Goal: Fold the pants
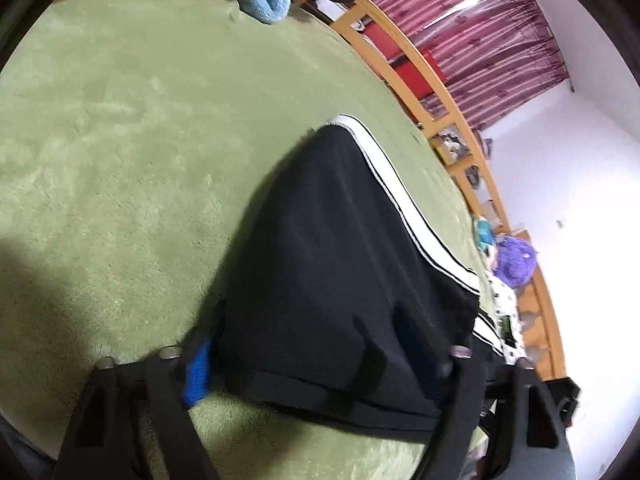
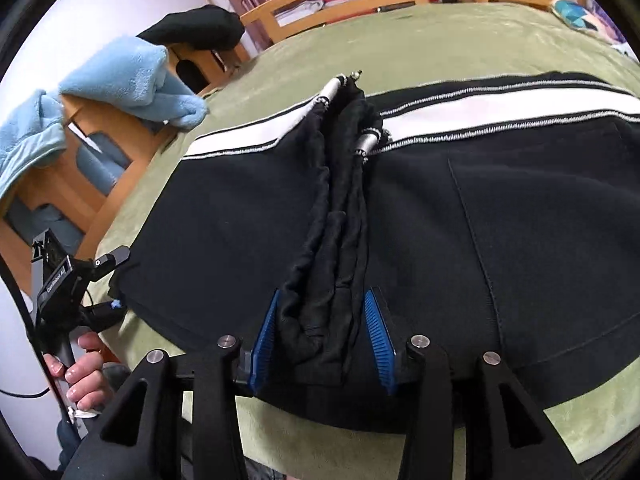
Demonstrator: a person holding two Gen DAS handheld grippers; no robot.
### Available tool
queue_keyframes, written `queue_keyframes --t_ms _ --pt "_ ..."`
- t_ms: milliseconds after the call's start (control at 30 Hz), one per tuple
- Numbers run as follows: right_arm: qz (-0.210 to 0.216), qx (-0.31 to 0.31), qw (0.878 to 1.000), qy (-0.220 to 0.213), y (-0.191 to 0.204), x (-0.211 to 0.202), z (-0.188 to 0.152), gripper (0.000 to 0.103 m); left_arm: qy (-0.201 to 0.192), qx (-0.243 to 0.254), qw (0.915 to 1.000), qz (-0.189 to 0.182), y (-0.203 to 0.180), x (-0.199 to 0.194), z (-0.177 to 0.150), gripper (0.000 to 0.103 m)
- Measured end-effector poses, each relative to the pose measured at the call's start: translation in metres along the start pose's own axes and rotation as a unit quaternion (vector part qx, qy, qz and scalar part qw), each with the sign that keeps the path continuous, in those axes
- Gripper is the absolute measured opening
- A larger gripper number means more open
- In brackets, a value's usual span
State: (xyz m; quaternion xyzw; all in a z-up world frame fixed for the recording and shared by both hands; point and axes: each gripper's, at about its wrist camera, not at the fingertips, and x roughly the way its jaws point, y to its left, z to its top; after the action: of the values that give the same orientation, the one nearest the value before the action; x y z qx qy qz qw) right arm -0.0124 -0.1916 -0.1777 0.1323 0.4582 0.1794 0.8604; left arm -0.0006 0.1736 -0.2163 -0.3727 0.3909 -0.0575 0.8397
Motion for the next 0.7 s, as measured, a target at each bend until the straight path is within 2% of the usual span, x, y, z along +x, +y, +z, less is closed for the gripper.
queue_keyframes --t_ms 33,67,100,167,200,267,367,433,533,633,700 --pt "0.005 -0.001 1.0 0.0 0.0 -0.003 0.001 0.044 -0.007 0.002 0.9998 0.02 -0.003 -0.002 0.0 0.05" --pt "0.009 -0.002 1.0 -0.001 -0.003 -0.009 0.0 0.044 -0.013 0.006 0.9996 0.024 -0.002 -0.005 0.001 0.031" --pt "0.013 -0.002 1.0 -0.002 -0.006 -0.015 0.0 0.045 -0.019 0.01 0.9997 0.014 -0.004 -0.012 0.003 0.019" --pt "0.022 -0.001 1.0 -0.004 -0.013 -0.025 0.0 0.046 -0.037 0.01 0.9993 0.0 -0.009 -0.026 0.007 0.016" --pt "0.02 0.001 1.0 -0.007 -0.016 -0.028 0.0 0.052 -0.047 0.016 0.9988 0.007 -0.016 -0.032 0.009 0.015" --pt "0.002 0.006 1.0 -0.021 -0.025 -0.038 0.001 0.056 -0.067 0.052 0.9957 0.036 -0.043 -0.042 0.01 0.015" --pt "-0.006 0.016 0.999 -0.034 -0.053 -0.061 0.0 0.056 -0.099 0.124 0.985 0.066 -0.097 -0.055 0.011 0.015" --pt "-0.011 0.027 0.999 -0.045 -0.07 -0.074 0.002 0.056 -0.112 0.181 0.9737 0.081 -0.14 -0.062 0.008 0.015" --pt "-0.026 0.045 0.997 -0.063 -0.106 -0.099 0.006 0.056 -0.132 0.274 0.9483 0.093 -0.215 -0.068 -0.004 0.015" --pt "-0.039 0.069 0.994 -0.076 -0.145 -0.124 0.01 0.056 -0.131 0.328 0.9326 0.073 -0.277 -0.068 -0.016 0.015" --pt "-0.051 0.086 0.991 -0.084 -0.172 -0.141 0.012 0.056 -0.126 0.362 0.9225 0.044 -0.325 -0.062 -0.032 0.015"
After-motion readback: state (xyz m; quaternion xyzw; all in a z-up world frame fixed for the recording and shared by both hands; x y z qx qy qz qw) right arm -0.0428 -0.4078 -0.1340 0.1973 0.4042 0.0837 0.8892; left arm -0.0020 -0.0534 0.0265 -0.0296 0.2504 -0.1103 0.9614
